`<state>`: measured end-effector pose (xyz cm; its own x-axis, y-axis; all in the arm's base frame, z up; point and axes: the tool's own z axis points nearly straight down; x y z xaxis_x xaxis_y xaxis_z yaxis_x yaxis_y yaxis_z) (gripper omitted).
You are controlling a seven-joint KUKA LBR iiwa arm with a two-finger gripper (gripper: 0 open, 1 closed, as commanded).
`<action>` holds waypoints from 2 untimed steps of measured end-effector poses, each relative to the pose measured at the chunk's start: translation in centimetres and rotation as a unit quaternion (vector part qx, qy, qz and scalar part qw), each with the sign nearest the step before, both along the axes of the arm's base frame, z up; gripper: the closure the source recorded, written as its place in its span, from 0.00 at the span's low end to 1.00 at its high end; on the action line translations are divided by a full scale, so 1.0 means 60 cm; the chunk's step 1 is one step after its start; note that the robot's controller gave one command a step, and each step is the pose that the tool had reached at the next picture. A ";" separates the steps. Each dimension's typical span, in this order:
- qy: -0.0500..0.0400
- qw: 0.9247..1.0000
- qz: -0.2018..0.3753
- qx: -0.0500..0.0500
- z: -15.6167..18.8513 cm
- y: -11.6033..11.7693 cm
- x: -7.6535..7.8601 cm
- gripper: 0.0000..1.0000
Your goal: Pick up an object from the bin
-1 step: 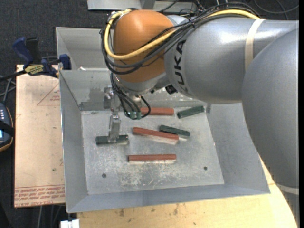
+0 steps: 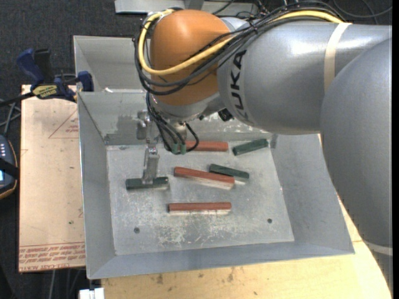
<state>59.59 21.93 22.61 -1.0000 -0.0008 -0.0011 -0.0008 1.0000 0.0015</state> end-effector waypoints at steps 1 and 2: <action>-0.002 0.999 0.038 0.000 -0.108 -0.029 0.008 0.00; 0.002 0.998 0.066 -0.001 -0.125 -0.069 0.012 0.00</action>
Offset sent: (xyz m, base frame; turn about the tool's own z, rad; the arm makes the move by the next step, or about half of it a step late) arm 0.0093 -0.0471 -0.0661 -0.1422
